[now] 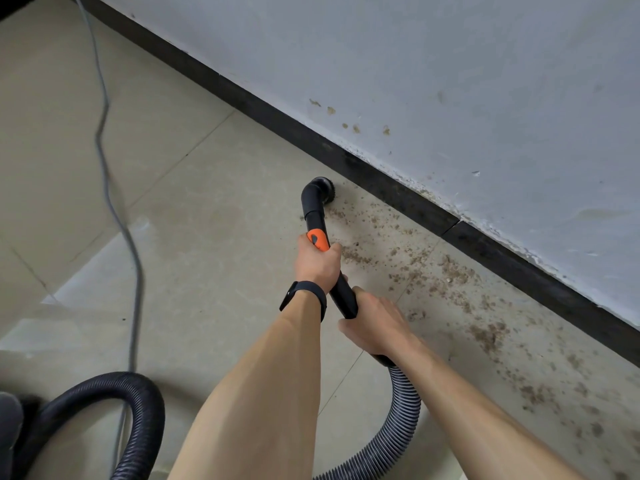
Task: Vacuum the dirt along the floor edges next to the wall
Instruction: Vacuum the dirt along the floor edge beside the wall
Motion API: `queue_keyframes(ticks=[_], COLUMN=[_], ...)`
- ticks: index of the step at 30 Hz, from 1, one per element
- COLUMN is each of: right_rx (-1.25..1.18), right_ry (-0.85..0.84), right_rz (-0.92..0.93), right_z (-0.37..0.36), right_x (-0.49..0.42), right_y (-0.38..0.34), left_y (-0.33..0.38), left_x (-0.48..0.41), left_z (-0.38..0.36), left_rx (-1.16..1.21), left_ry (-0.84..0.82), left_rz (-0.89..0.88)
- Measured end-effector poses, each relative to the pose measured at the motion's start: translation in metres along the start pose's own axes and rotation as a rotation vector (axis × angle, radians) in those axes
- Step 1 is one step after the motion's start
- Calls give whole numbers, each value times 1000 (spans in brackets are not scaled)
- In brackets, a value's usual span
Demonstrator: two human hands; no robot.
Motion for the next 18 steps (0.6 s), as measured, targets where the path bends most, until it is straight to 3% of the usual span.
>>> queue_keyframes(ticks=[18], right_rx=[-80], right_ry=[50], right_rz=[-62], right_z=[19], right_x=[-5], right_y=[17], left_y=[17], left_x=[-13], left_z=[-30], left_rx=[-53], left_ry=[-41], left_rz=[-21])
Point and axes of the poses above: each hand's wrist, its own x-axis away from the middle knuckle, its own z-axis out of the back of the hand, y = z × x, the point moved 4 cm from there along -x, towards the middle knuckle, and after that the axes turned 13 degrees about -x, right-handed, at the moved point
